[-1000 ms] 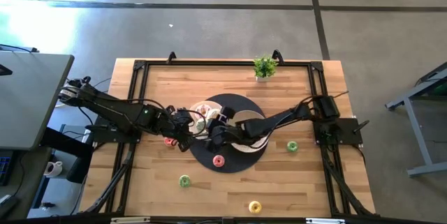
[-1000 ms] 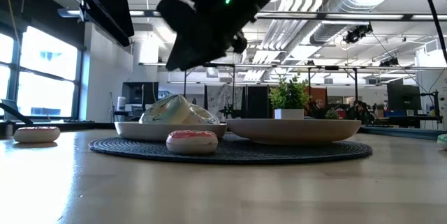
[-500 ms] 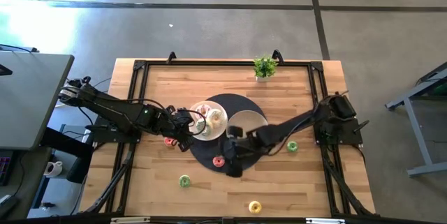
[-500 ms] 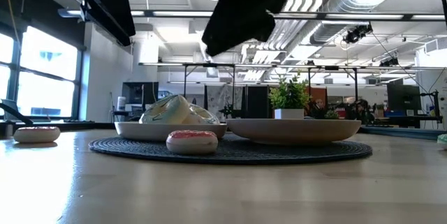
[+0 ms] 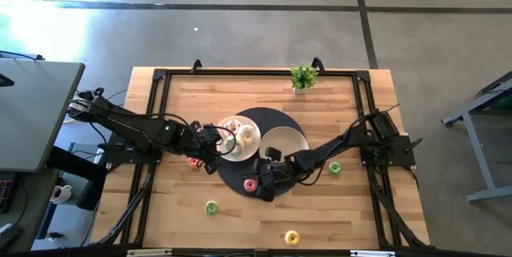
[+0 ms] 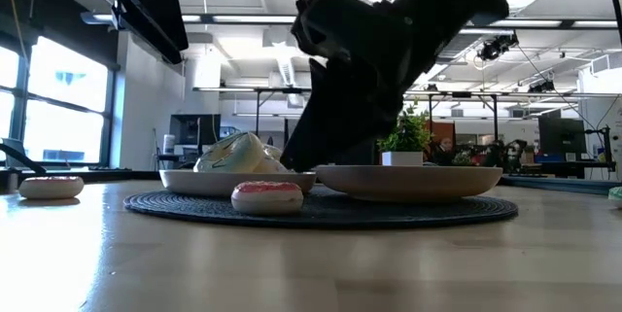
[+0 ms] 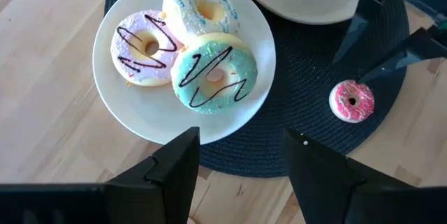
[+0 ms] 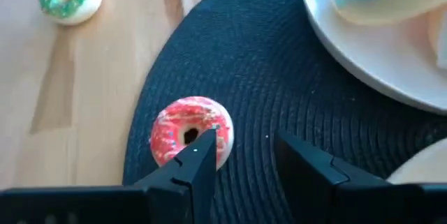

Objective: Pick & Place donuts
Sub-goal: Put the right small pink donut on the light brown plate, then put the small pink donut on the light brown plate

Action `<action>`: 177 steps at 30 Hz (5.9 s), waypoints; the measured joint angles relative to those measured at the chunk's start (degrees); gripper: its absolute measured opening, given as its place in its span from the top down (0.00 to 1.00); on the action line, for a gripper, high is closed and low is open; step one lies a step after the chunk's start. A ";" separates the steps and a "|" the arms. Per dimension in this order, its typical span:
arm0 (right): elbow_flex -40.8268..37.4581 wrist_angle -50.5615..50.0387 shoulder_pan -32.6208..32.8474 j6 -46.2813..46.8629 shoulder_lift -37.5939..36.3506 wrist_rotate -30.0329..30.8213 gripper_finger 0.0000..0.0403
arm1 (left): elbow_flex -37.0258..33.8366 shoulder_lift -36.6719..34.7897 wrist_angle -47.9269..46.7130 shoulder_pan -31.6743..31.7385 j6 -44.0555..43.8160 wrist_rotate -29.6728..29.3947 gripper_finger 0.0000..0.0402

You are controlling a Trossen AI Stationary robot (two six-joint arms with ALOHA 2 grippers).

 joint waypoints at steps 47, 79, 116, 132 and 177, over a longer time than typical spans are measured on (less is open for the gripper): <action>12.79 -11.83 -0.21 -1.33 7.32 -4.32 0.66 | 0.02 -0.04 -0.01 -0.02 -0.02 0.02 0.50; 19.21 -52.03 -3.47 -2.38 -4.50 10.03 0.95 | 0.02 -0.04 -0.46 -0.02 0.15 1.00 0.50; 3.91 -48.32 -17.33 -5.95 -6.27 0.93 0.65 | 0.02 -0.04 -0.33 -0.02 9.05 1.40 0.50; 10.44 -50.33 -16.35 -2.45 -13.70 3.63 0.60 | 0.02 -0.02 -9.76 -0.04 5.82 9.04 0.50; 10.34 -48.69 -13.54 -3.87 -14.28 0.95 0.62 | -26.02 2.73 10.97 0.00 -13.27 15.58 0.86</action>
